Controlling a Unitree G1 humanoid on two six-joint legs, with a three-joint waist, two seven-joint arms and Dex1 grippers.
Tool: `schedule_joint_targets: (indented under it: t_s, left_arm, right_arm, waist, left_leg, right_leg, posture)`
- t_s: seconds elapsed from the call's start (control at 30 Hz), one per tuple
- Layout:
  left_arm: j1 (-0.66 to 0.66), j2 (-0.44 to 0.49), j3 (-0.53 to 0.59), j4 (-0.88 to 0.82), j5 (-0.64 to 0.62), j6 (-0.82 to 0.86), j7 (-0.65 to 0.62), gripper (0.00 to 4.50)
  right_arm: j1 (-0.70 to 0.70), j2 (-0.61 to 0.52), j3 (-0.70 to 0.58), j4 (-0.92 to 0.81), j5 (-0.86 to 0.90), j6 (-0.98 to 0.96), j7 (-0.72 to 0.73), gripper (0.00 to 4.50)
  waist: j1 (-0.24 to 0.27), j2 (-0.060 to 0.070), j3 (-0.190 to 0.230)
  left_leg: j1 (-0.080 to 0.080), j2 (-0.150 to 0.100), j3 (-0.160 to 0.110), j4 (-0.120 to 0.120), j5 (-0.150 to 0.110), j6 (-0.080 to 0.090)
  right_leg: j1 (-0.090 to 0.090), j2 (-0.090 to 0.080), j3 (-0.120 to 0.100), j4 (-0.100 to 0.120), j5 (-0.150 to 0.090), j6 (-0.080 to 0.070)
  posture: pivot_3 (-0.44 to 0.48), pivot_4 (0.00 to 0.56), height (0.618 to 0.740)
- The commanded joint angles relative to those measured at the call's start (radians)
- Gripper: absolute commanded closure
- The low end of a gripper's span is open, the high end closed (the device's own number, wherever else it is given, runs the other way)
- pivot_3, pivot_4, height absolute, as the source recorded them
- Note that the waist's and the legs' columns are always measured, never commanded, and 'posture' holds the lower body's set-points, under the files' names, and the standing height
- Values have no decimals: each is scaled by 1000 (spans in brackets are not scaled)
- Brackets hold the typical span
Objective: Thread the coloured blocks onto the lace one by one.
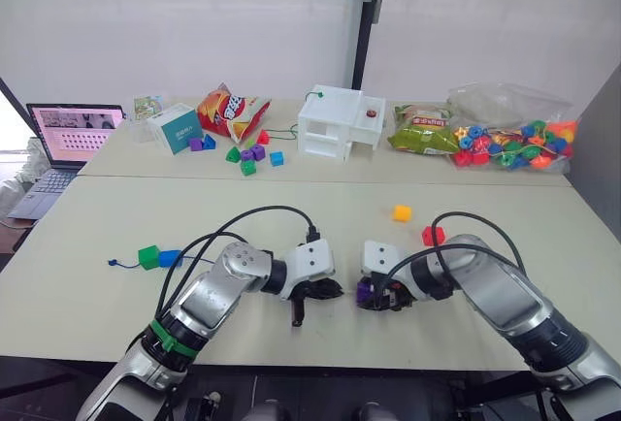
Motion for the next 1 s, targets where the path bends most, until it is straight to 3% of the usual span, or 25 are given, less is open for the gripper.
schedule_joint_targets:
  t_s: [0.03,0.07,0.33,0.77,0.87,1.0]
  left_arm:
    - [-38,-54,-4,-42,-19,-53,4,4500]
    - [-37,-53,-2,-41,-18,-54,5,4500]
    - [-39,-23,13,-32,-8,-52,-4,1912]
    - [5,84,109,-64,-112,-17,-74,1912]
    - [43,151,94,-49,-95,-51,-121,1912]
    - [61,129,90,-13,-93,-72,-99,1912]
  right_arm:
    - [-4,25,38,-13,12,8,4,3127]
    - [-3,24,37,-15,12,9,4,3127]
    - [0,21,38,-10,8,9,0,3127]
    - [1,14,36,-4,9,9,-10,3127]
    - [3,12,35,-3,9,7,-11,3127]
    - [3,11,36,-3,9,5,-13,3127]
  waist:
    - [0,0,0]
    - [0,0,0]
    - [-9,0,0]
    - [-9,0,0]
    - [-9,0,0]
    - [-4,0,0]
  left_leg:
    - [0,0,0,0,0,0]
    - [0,0,0,0,0,0]
    - [0,1,0,-1,0,0]
    - [0,2,0,-1,0,0]
    - [0,2,0,-1,0,0]
    - [0,2,0,-1,0,0]
  right_leg:
    - [0,0,0,0,0,0]
    - [0,0,0,0,0,0]
    - [-1,1,1,0,0,0]
    - [-1,2,0,0,0,0]
    - [-1,2,1,0,0,0]
    - [0,1,0,0,0,0]
  posture:
    - [0,150,740]
    - [0,150,740]
    - [0,150,740]
    - [0,150,740]
    - [0,150,740]
    - [0,150,740]
